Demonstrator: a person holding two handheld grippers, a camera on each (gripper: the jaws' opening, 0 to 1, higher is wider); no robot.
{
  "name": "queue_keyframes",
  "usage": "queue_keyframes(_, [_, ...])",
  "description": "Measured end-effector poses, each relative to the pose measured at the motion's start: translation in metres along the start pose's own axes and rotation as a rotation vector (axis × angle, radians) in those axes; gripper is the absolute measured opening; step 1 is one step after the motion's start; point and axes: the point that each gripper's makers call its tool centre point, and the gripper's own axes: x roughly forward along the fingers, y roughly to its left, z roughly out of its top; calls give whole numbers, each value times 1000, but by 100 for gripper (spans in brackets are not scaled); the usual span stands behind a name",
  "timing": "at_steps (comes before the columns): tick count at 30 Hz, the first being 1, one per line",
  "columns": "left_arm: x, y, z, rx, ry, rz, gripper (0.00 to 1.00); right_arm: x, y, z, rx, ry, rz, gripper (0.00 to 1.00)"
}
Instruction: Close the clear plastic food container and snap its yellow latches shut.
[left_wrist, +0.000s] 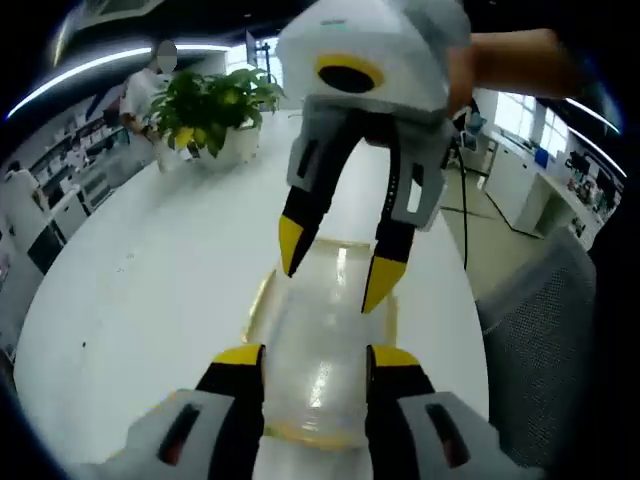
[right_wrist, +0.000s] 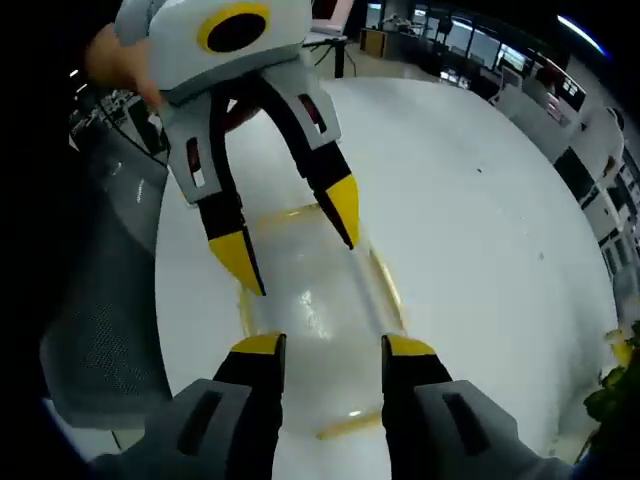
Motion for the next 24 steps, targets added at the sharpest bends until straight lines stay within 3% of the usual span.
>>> queue_keyframes(5, [4, -9, 3, 22, -2, -17, 35, 1, -4, 12, -23, -14, 3, 32])
queue_keyframes(12, [6, -18, 7, 32, -7, -32, 38, 4, -11, 18, -51, -4, 6, 35])
queue_keyframes(17, [12, -27, 14, 84, -18, -31, 40, 7, -13, 16, -34, 34, 57, 37])
queue_keyframes(22, [23, -31, 6, 142, 52, -23, 43, 13, -20, 14, -66, 84, 73, 36])
queue_keyframes(24, [25, -33, 9, 144, 45, -23, 44, 16, -21, 13, -75, 108, 101, 36])
